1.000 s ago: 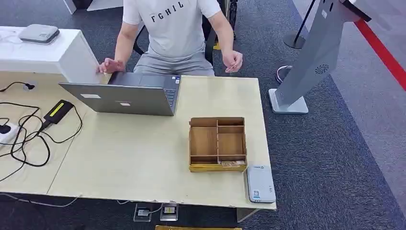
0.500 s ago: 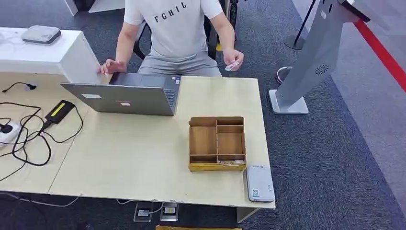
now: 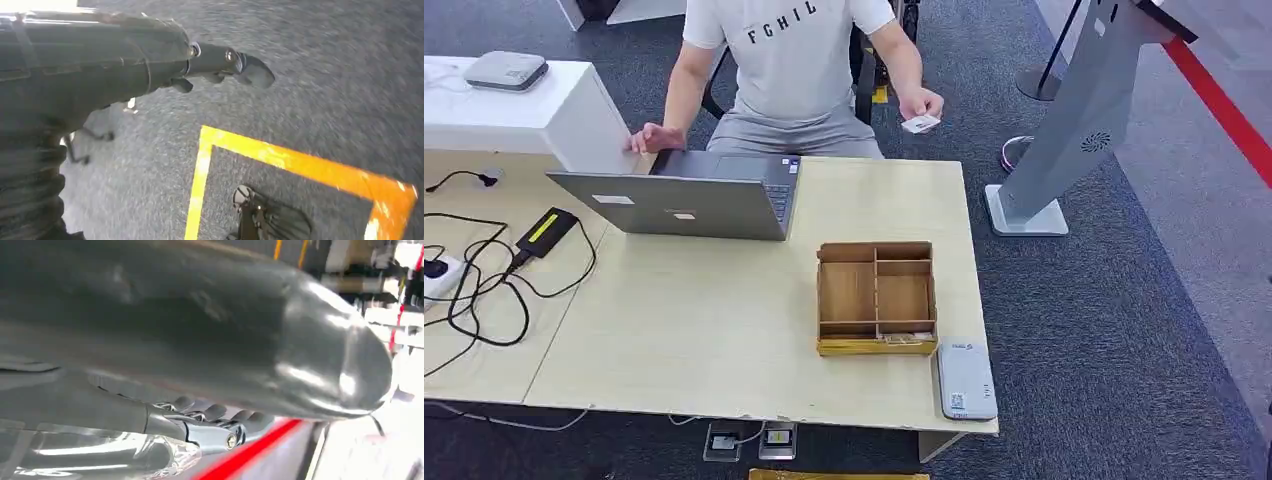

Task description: Pass the card to the sensor for recognition and then transmit it.

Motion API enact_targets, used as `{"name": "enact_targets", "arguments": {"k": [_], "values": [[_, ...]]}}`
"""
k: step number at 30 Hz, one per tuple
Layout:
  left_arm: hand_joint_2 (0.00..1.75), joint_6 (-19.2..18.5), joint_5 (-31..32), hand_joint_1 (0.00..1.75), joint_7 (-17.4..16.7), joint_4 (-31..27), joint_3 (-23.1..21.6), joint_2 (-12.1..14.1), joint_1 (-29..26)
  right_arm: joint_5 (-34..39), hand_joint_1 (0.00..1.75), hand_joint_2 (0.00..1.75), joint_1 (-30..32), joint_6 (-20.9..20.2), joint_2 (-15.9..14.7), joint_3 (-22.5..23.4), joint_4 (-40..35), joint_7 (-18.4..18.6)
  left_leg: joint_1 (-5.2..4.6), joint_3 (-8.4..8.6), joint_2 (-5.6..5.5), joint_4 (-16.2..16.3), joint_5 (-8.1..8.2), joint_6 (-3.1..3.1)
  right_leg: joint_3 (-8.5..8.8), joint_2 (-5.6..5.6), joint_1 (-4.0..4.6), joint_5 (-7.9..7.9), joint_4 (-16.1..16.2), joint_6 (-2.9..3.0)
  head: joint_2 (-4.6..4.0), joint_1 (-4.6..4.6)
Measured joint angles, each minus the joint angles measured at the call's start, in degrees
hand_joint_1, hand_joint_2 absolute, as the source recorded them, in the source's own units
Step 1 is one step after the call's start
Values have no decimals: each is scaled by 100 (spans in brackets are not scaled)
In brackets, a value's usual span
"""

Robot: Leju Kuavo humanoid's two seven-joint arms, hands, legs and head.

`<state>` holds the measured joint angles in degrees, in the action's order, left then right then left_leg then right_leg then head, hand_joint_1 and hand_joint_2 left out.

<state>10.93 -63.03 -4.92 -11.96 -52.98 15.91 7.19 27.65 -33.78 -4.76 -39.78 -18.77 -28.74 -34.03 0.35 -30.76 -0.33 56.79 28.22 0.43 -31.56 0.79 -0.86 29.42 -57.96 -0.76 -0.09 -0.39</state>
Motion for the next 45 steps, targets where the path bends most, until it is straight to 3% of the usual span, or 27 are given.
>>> {"name": "enact_targets", "arguments": {"k": [1, 3, 5, 6, 7, 9, 10, 13, 16, 17, 20, 28, 34, 45], "values": [[175, 44, -35, 0, -40, 0, 0, 0, 6, 16, 0, 0, 57, 463, 84, -51, -174, 558, 2, -8, -9, 0, -1, 0, 9, 12, 1, -1, -3, -1, 0, 0], [175, 37, -31, 0, -57, 0, 0, 0, 20, -13, 0, 0, 190, 1904, 256, -232, -852, 2242, 7, -6, -38, 0, -5, -3, 15, 31, 7, 0, -3, -1, 0, 4], [175, -11, 22, 0, -55, 0, 0, 7, 29, 160, 0, 0, 407, 2893, 320, -368, -2003, 3407, 4, 2, -54, 2, -16, -11, -15, 43, 3, 3, -4, 4, 0, 0], [175, -37, 67, 0, -57, 0, 0, 15, 27, 358, 0, 0, 465, 2871, 315, -392, -2574, 3461, 3, -5, -53, 2, -19, -14, -22, 42, 3, 3, -4, 4, 0, -4], [175, -79, 96, 0, -57, 0, -9, 26, 18, 548, 0, 0, 487, 2548, 302, -409, -2950, 3171, 5, -5, -48, 2, -19, -15, -28, 36, 5, 3, -4, 5, 0, 2], [175, -96, 129, 0, -55, 0, -35, 37, 11, 741, 0, 0, 486, 1791, 245, -455, -3312, 2226, 7, -5, -44, 2, -19, -15, -24, 33, 7, 3, -4, 5, 0, 0], [175, -96, 135, 0, -55, 0, -44, 46, 10, 752, 0, 0, 464, 1632, 241, -470, -3321, 1990, 10, -5, -45, 1, -19, -15, -15, 35, 11, 3, -4, 5, 2, -2], [175, -89, 146, 0, -55, 2, -85, 55, 3, 417, 0, 0, 477, 1633, 247, -575, -3684, 2333, 7, -13, -43, 0, -19, -15, -18, 32, 6, 2, -7, 6, 0, 0], [175, -63, 116, 0, -55, 7, -90, 66, 17, -303, 0, 0, 368, 1763, 304, -793, -4293, 2923, 7, -9, -25, 0, -19, -16, -20, 15, 7, -3, -7, 10, 0, 2], [175, -56, 100, 0, -55, 7, -90, 61, 18, -506, 0, 175, 287, 1783, 322, -870, -4418, 3100, 7, -9, -25, 0, -19, -16, -21, 16, 7, -3, -7, 10, 0, 0], [175, 11, 44, 0, -64, 7, -92, 46, 16, -1012, 0, 175, 32, 1801, 433, -1146, -4868, 3414, 8, -7, -27, 0, -21, -18, -21, 19, 9, -3, -7, 10, 0, 2], [175, 37, 28, 0, -94, 7, -96, 4, 13, -1745, 0, 175, -324, 1742, 636, -1644, -5268, 3556, 10, -9, -29, 0, -21, -18, -22, 21, 11, -3, -7, 10, 0, 4], [175, 77, 0, 0, -145, 7, -96, -7, 11, -3885, 0, 175, -486, 2041, 724, -2037, -5285, 3749, 10, -10, -29, 0, -20, -18, -23, 20, 11, -3, -6, 10, 0, 2], [175, 186, -72, 0, -193, 7, -96, -85, 11, -6824, 0, 175, -696, 2107, 921, -2470, -5062, 4087, 10, -10, -29, 0, -20, -18, -23, 20, 11, -3, -6, 10, 0, 2]]}}
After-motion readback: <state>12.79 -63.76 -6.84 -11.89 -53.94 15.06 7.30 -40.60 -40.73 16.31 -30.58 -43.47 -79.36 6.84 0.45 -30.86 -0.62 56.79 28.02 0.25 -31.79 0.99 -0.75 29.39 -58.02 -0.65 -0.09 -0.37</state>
